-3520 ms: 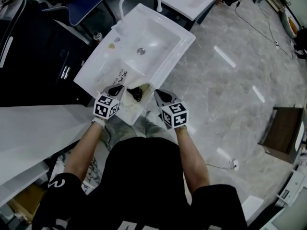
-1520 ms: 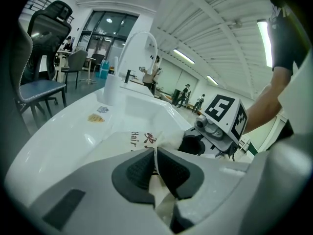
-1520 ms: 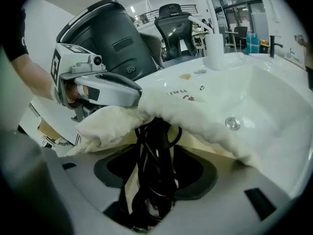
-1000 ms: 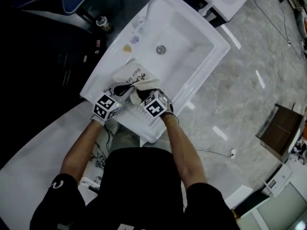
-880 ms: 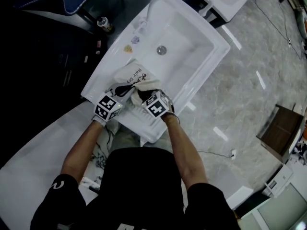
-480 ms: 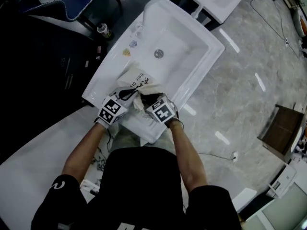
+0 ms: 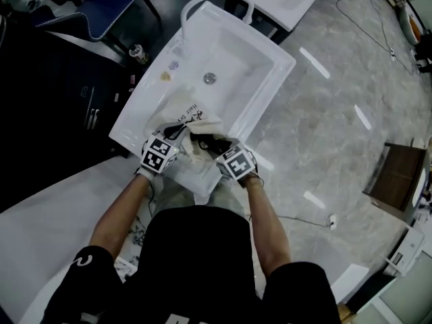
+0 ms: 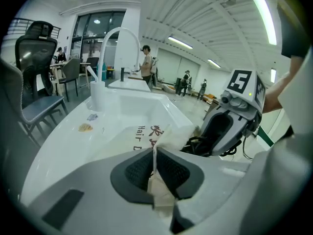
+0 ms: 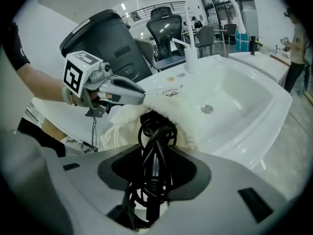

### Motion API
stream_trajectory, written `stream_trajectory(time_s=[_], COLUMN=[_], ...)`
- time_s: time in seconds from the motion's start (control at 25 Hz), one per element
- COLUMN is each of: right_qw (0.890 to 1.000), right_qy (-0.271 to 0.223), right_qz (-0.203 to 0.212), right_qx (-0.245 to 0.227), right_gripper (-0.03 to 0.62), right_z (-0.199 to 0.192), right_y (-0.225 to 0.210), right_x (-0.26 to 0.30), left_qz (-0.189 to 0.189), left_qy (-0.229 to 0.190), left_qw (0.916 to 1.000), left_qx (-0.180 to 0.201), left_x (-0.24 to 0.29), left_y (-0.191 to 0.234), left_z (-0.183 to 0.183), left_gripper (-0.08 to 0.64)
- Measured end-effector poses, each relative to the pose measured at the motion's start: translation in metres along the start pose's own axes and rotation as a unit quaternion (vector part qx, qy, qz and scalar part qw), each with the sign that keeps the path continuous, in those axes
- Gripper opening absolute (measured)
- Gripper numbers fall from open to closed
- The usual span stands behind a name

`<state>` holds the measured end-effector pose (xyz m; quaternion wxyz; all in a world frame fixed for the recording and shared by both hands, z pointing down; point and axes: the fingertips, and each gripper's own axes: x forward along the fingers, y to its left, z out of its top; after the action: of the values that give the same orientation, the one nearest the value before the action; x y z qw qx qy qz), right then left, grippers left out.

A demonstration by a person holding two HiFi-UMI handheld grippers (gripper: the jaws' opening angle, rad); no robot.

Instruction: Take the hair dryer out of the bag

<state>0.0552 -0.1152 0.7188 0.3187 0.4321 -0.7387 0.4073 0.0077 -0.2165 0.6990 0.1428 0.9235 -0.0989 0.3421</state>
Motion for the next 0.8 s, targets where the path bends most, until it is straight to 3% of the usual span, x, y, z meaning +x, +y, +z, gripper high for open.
stream_trajectory(time_s=[0.36, 0.6, 0.8], right_qw=[1.000, 0.999, 0.996], right_qy=[-0.008, -0.015, -0.030], right_qz=[0.021, -0.013, -0.060], right_qx=[0.005, -0.035, -0.055], right_gripper=[0.163, 0.185, 0.216], right_z=[-0.056, -0.059, -0.038], right_y=[0.010, 0.012, 0.012], right_x=[-0.038, -0.027, -0.016], left_qz=[0.001, 0.001, -0.006], left_qy=[0.013, 0.024, 0.020], left_qw=[0.9999, 0.9994, 0.9995], left_qx=[-0.010, -0.024, -0.024], left_x=[0.020, 0.029, 0.029], left_y=[-0.029, -0.024, -0.025], left_z=[-0.003, -0.007, -0.007], left_gripper=[0.014, 0.014, 0.014])
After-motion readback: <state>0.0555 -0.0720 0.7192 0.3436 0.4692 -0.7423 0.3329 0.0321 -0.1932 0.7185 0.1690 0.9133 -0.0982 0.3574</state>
